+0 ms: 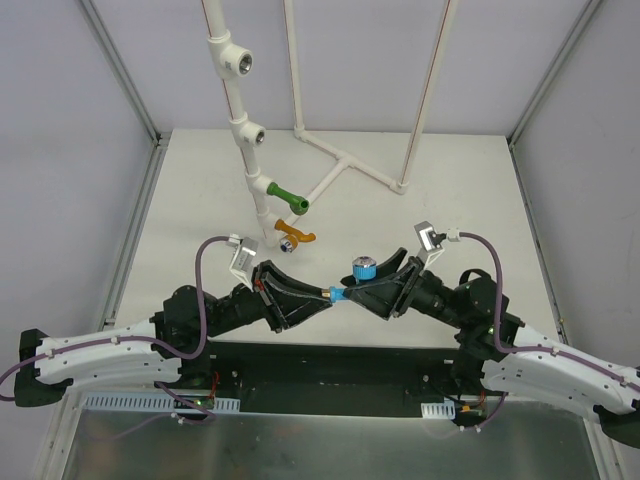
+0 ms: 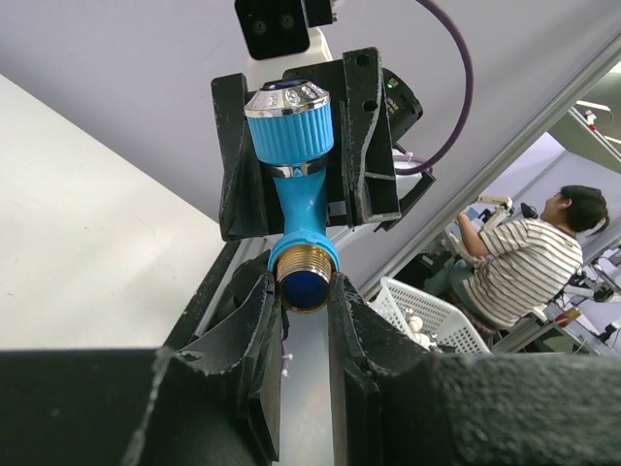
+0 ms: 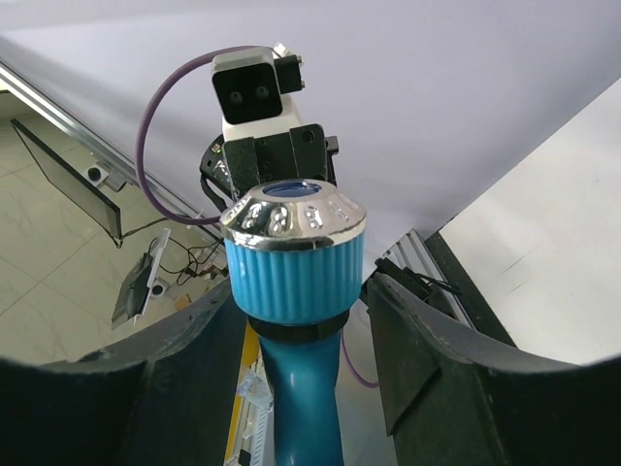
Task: Install the water faucets
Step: Pick up the water faucet from the center of the board.
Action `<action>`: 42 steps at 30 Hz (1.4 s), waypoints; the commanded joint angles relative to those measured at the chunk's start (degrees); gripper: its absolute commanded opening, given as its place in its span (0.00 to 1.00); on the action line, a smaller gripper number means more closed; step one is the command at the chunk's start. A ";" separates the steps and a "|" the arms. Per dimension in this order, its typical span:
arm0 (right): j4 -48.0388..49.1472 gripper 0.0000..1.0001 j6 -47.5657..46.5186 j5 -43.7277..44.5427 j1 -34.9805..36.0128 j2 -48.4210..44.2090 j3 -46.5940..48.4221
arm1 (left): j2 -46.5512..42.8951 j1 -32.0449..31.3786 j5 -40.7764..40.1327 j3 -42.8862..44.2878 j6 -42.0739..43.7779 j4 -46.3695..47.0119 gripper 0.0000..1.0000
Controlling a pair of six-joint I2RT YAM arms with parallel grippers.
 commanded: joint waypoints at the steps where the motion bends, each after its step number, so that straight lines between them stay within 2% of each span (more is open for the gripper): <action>1: 5.19 0.57 0.42 -1.42 0.41 0.01 2.34 | -0.03 -0.12 0.34 1.46 0.28 5.60 0.00; 5: 5.19 0.58 0.42 -1.77 0.33 0.01 2.34 | -0.03 -0.03 0.34 1.54 0.72 5.78 0.00; 7: 4.23 0.75 0.25 -2.30 0.50 0.10 2.69 | -0.21 -0.03 0.34 1.63 0.89 5.78 0.00; 9: 3.44 0.80 0.25 -1.95 0.50 -0.07 2.87 | -0.38 -0.03 0.34 1.63 1.16 5.69 0.00; 12: 3.52 0.79 0.25 -1.51 0.42 -0.69 2.52 | -0.38 -0.03 0.25 1.81 1.42 5.52 0.00; 19: 3.70 0.67 0.34 -1.86 0.50 -0.34 2.78 | -0.30 -0.03 -0.96 1.81 1.68 5.52 0.00; 23: 3.87 0.66 0.51 -1.68 0.59 -0.16 2.78 | -0.56 -0.03 -1.42 1.81 2.04 5.60 0.00; 27: 4.05 0.71 0.51 -1.51 0.77 0.02 2.78 | -0.56 -0.03 -1.59 1.81 2.39 5.78 0.00; 34: 4.22 0.70 0.51 -1.24 0.85 0.19 2.87 | -0.30 -0.12 -1.94 1.98 2.92 5.87 0.00; 36: 4.31 0.64 0.42 -1.16 0.77 0.28 2.87 | -0.12 -0.03 -1.86 2.07 2.92 5.87 0.00; 37: 4.57 0.54 0.25 -1.33 0.85 0.36 2.87 | -0.12 -0.03 -1.77 2.07 2.92 5.87 0.00; 38: 4.75 0.41 0.16 -1.59 0.94 0.54 2.87 | -0.12 -0.12 -1.86 2.07 3.00 5.87 0.00; 39: 4.75 0.23 0.07 -1.51 0.86 0.63 3.04 | 0.05 -0.03 -1.86 2.07 3.00 5.87 0.00; 40: 4.40 0.00 -0.19 -1.33 0.94 0.80 3.22 | 0.14 -0.03 -1.86 2.16 3.00 5.78 0.00; 42: 4.22 0.00 -0.72 -1.42 0.94 0.98 3.22 | 0.14 -0.03 -1.77 2.25 2.92 5.78 0.00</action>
